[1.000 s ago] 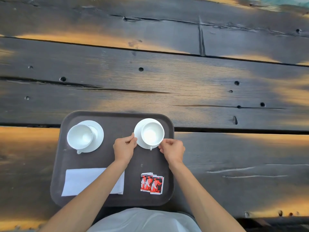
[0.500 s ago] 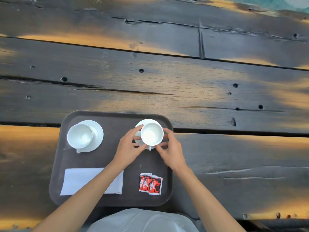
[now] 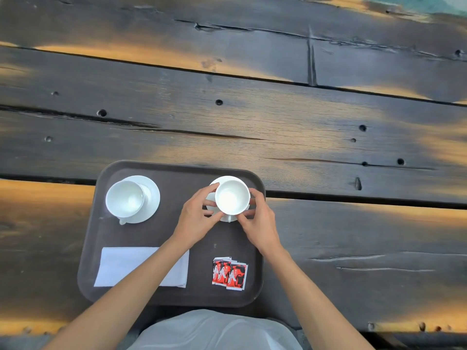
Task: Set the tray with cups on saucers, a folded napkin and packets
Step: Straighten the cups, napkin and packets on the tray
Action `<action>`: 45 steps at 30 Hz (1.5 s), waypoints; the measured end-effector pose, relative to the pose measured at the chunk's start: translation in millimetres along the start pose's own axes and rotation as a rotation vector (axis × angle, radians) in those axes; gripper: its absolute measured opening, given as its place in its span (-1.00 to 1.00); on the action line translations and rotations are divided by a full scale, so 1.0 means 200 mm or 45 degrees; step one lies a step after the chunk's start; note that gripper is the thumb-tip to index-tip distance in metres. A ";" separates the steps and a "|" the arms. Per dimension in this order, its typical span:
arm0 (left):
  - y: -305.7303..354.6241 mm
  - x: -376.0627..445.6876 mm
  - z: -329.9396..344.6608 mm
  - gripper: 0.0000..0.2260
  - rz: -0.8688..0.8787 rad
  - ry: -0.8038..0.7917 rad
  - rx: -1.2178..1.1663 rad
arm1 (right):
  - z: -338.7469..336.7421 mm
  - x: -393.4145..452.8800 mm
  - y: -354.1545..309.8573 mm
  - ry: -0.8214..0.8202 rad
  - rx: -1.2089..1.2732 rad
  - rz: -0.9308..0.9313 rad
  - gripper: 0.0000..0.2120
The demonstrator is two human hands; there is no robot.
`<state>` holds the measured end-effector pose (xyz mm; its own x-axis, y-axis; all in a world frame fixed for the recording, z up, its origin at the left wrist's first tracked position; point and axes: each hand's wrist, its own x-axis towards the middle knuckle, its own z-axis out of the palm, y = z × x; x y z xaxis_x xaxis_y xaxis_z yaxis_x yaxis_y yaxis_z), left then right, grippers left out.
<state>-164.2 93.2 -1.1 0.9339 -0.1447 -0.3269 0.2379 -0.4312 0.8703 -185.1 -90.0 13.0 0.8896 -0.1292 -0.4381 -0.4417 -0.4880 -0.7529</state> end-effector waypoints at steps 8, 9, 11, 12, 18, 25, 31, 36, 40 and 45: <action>0.00 0.00 0.00 -0.35 -0.004 0.021 0.015 | 0.02 0.01 0.00 0.028 -0.035 -0.018 -0.35; 0.00 0.00 0.00 -0.35 0.001 0.019 0.020 | 0.02 0.01 0.00 0.026 -0.039 -0.015 -0.35; 0.00 0.00 0.00 -0.34 0.010 0.012 0.035 | 0.02 0.01 -0.01 0.014 -0.047 -0.003 -0.35; 0.00 -0.01 0.00 -0.33 0.015 0.007 0.052 | 0.01 0.00 -0.02 0.004 -0.052 0.001 -0.35; 0.02 -0.07 -0.06 -0.28 0.025 0.010 0.121 | -0.06 -0.06 -0.05 0.028 -0.132 -0.030 -0.35; 0.07 -0.17 -0.31 -0.50 0.024 0.196 0.013 | -0.08 -0.17 -0.14 0.177 -0.046 -0.086 -0.50; 0.01 -0.27 -0.62 -0.59 -0.049 0.478 -0.093 | 0.08 -0.21 -0.33 0.193 -0.017 -0.168 -0.62; -0.17 -0.35 -0.86 -0.74 -0.142 0.688 -0.076 | 0.32 -0.15 -0.43 0.081 -0.023 -0.189 -0.69; -0.35 -0.36 -0.96 -0.75 -0.329 0.773 -0.097 | 0.52 -0.08 -0.45 -0.002 0.021 -0.106 -0.74; -0.50 -0.30 -1.00 -0.73 -0.521 0.625 -0.086 | 0.74 0.00 -0.45 -0.128 0.200 0.199 -0.82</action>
<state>-190.7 323.2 6.3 0.7736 0.4511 -0.4450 0.6025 -0.3060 0.7372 -161.9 80.9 8.5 0.7962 -0.1026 -0.5962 -0.5931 -0.3271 -0.7357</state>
